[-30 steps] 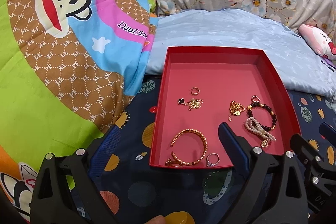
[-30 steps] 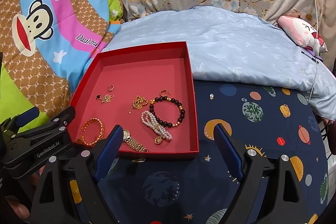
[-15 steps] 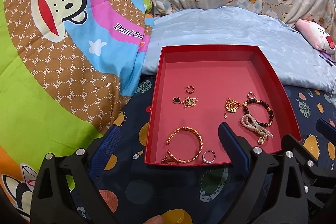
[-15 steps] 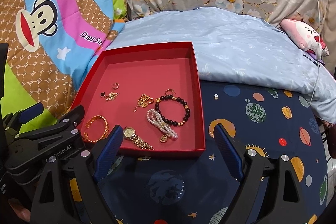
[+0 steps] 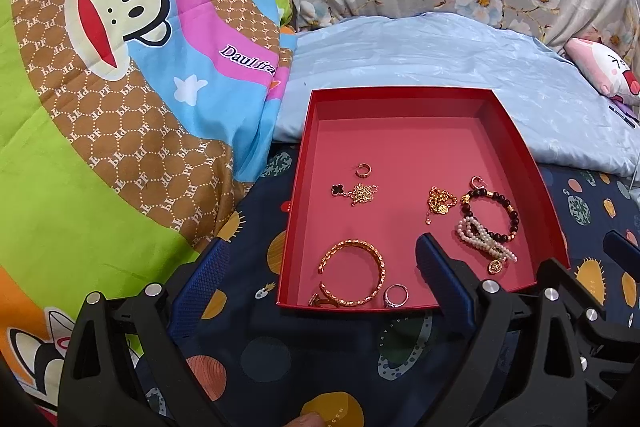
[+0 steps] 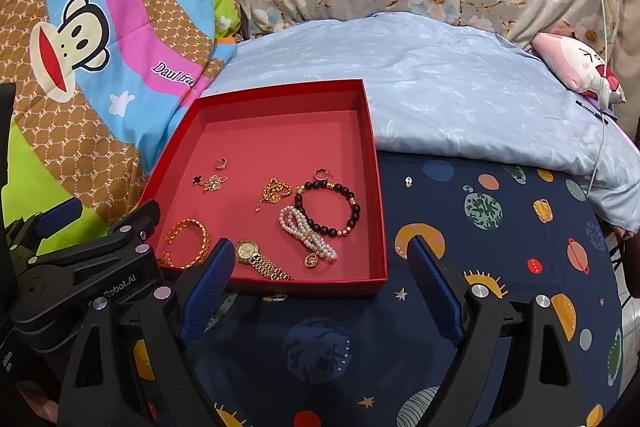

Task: Organize jewelry

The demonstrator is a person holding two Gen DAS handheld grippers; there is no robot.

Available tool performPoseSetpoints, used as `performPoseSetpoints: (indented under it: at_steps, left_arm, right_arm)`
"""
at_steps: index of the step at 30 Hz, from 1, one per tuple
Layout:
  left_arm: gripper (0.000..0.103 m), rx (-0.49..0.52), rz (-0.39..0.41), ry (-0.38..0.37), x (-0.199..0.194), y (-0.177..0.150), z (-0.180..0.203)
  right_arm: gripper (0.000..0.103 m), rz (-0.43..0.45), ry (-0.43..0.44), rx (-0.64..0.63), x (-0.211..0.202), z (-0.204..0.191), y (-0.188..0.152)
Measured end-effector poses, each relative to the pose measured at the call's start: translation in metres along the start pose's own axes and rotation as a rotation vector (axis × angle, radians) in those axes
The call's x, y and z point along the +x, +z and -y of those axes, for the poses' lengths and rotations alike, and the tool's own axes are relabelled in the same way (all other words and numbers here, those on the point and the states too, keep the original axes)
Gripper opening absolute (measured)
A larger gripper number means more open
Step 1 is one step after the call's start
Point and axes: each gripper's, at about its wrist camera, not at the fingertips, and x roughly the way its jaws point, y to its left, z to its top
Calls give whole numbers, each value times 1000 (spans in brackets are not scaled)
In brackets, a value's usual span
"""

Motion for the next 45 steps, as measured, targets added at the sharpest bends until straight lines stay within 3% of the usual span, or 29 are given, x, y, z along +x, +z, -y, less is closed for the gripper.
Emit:
performPoseSetpoints:
  at_steps: [23,45]
  left_arm:
    - [92,35,-17,-9,-36,-16,6]
    - [96,37,-23,14,-38,-17,5]
  right_arm:
    - [86,4,-24,23,-39,7,-19]
    - [86,1,-18,21,-46,5,-23]
